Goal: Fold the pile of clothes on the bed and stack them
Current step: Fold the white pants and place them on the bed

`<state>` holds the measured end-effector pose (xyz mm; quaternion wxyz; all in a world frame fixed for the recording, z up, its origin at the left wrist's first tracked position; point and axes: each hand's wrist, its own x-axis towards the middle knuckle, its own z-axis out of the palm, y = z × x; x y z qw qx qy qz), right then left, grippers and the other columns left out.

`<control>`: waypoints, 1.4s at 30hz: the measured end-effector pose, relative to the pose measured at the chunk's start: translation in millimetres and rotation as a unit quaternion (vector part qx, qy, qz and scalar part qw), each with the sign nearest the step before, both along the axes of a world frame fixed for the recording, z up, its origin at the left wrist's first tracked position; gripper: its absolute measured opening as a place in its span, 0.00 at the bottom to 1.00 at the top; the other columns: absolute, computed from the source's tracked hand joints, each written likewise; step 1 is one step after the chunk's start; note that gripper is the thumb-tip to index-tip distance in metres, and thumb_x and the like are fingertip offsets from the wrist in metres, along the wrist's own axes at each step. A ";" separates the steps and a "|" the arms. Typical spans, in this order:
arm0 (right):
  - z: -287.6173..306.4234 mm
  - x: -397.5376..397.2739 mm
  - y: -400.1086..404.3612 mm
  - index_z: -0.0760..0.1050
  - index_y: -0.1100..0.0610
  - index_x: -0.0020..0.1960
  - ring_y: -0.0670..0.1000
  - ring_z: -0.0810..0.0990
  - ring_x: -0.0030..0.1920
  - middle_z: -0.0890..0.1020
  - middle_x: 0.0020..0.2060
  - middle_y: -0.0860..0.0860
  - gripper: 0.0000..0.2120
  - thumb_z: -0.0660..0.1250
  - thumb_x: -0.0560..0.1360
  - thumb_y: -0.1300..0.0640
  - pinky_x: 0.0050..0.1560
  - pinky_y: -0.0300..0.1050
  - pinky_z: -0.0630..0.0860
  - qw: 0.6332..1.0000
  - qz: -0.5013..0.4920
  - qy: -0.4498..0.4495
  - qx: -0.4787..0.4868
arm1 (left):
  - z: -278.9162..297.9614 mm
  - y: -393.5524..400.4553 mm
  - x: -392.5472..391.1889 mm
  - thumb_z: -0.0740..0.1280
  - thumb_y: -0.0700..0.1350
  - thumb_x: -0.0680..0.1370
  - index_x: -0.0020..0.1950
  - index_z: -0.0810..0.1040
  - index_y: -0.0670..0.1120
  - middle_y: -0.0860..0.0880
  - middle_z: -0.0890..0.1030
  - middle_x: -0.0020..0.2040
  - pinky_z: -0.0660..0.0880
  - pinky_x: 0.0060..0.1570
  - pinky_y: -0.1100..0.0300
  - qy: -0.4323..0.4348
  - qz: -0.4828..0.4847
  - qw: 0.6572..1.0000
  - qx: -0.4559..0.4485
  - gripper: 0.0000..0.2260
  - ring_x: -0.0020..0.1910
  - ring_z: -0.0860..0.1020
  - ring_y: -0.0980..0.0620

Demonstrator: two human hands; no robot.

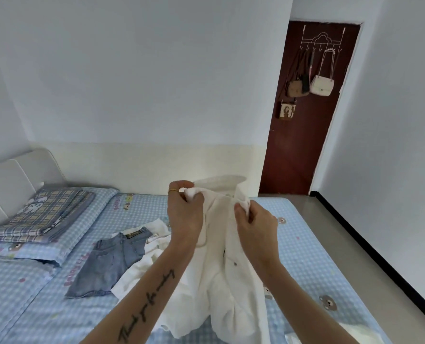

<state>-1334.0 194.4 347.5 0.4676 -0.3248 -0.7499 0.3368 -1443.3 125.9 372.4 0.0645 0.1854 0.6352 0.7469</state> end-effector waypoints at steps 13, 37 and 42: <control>-40.8 16.0 -32.8 0.71 0.59 0.31 0.44 0.67 0.25 0.74 0.24 0.53 0.18 0.65 0.76 0.52 0.27 0.37 0.64 0.998 0.047 0.024 -0.037 | -54.6 -25.2 44.7 0.69 0.37 0.74 0.48 0.80 0.40 0.41 0.84 0.44 0.79 0.50 0.50 -0.115 -0.153 0.980 0.046 0.04 0.46 0.82 0.43; -15.4 137.2 49.8 0.80 0.58 0.49 0.47 0.80 0.45 0.81 0.43 0.50 0.07 0.64 0.77 0.56 0.46 0.37 0.75 0.845 0.477 -0.162 -0.178 | -80.3 -152.2 -90.7 0.55 0.28 0.78 0.47 0.75 0.35 0.54 0.82 0.39 0.76 0.43 0.69 0.080 -0.182 0.980 0.007 0.09 0.40 0.80 0.58; 0.4 100.8 39.9 0.80 0.50 0.52 0.45 0.79 0.47 0.82 0.45 0.44 0.07 0.65 0.78 0.58 0.50 0.39 0.75 0.720 0.596 -0.317 -0.164 | -69.4 -153.0 -82.1 0.58 0.29 0.75 0.47 0.74 0.33 0.45 0.81 0.45 0.77 0.48 0.61 0.049 -0.356 0.931 0.059 0.06 0.46 0.80 0.50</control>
